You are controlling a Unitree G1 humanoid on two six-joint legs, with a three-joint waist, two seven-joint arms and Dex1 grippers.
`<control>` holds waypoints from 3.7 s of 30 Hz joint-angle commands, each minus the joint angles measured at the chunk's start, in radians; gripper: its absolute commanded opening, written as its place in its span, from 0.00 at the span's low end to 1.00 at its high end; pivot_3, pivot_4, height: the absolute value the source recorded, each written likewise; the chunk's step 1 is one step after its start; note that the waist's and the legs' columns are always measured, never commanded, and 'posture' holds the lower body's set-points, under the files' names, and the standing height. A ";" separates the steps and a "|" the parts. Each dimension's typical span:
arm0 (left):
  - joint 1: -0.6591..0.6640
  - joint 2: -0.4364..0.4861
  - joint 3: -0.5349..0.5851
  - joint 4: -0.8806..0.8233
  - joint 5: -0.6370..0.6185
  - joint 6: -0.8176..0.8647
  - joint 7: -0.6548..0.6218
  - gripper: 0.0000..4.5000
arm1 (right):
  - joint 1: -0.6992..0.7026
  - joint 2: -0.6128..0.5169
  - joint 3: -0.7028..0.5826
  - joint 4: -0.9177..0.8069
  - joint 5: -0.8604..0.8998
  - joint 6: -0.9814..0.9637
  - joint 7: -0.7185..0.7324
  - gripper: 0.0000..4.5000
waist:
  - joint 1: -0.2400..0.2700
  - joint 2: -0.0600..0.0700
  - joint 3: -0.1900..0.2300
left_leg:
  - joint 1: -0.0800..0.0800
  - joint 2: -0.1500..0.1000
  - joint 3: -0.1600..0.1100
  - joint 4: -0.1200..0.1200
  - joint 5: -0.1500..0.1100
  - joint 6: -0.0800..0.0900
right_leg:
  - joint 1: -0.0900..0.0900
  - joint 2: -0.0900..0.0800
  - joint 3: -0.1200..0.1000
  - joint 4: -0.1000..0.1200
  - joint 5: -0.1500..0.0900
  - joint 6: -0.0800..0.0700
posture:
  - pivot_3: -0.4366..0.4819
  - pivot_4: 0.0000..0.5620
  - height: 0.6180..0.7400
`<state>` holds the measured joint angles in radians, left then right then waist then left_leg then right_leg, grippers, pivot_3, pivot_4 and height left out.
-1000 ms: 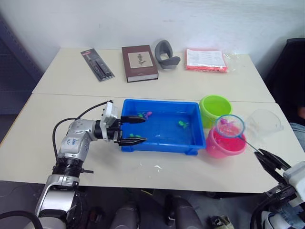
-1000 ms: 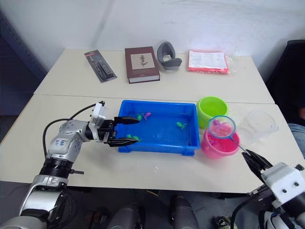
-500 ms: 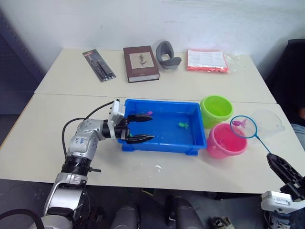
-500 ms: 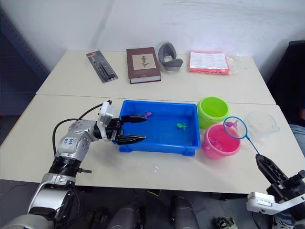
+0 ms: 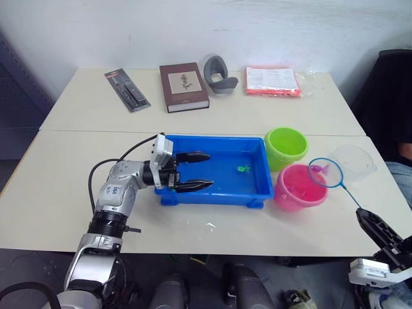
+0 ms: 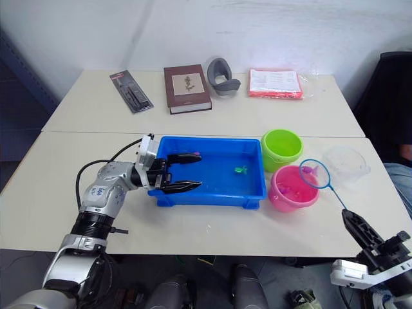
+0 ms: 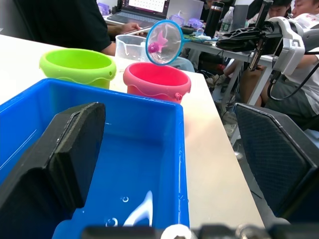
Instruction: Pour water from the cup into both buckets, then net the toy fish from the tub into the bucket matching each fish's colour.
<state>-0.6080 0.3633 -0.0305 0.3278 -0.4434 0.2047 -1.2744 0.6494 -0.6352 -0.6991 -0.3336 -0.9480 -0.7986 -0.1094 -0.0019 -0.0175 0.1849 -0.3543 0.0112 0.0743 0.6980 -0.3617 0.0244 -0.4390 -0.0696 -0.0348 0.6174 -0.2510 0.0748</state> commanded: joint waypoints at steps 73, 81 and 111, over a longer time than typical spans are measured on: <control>0.243 0.311 0.248 -0.213 -0.032 0.084 0.182 0.99 | -1.285 0.194 1.025 0.233 1.150 1.418 0.669 0.00 | -0.006 -0.001 0.001 | -0.014 0.004 -0.012 0.000 0.001 -0.007 | -0.009 -0.010 -0.018 0.005 -0.004 -0.007 | 0.48 0.27 1.00; 0.245 0.306 0.241 -0.225 -0.037 0.090 0.182 0.99 | -1.208 0.146 1.023 0.169 1.099 1.327 0.718 0.00 | -0.006 -0.001 0.001 | -0.014 0.004 -0.013 0.000 0.001 -0.007 | -0.009 -0.010 -0.018 0.005 -0.004 -0.007 | 0.48 0.27 1.00; 0.123 0.222 0.112 -0.187 -0.054 0.075 0.046 0.99 | -0.378 0.017 0.346 -0.451 1.305 1.115 0.817 0.00 | 0.004 -0.001 0.001 | -0.012 0.003 -0.011 0.001 0.000 -0.006 | -0.006 -0.008 -0.017 0.003 -0.003 -0.005 | 0.48 0.27 1.00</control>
<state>-0.4664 0.5923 0.0914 0.1372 -0.4757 0.2834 -1.2026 0.2320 -0.6406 -0.2701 -0.7193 0.3446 0.3661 0.7302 0.0026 -0.0188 0.1856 -0.3659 0.0140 0.0629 0.6984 -0.3613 0.0186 -0.4451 -0.0776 -0.0520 0.6206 -0.2536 0.0701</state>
